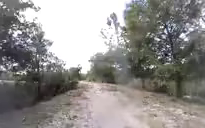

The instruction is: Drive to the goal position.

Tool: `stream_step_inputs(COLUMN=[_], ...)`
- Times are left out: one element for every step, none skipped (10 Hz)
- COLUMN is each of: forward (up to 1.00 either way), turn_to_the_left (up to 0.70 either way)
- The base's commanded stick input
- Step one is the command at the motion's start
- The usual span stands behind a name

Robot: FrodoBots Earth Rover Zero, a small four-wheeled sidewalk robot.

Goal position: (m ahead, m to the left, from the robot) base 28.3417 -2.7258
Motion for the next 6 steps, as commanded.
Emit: stream_step_inputs(forward=[0.45,0.45,0.45,0.45,0.45,0.45], turn_to_the_left=[0.0,0.0,0.0,0.0,0.0,0.0])
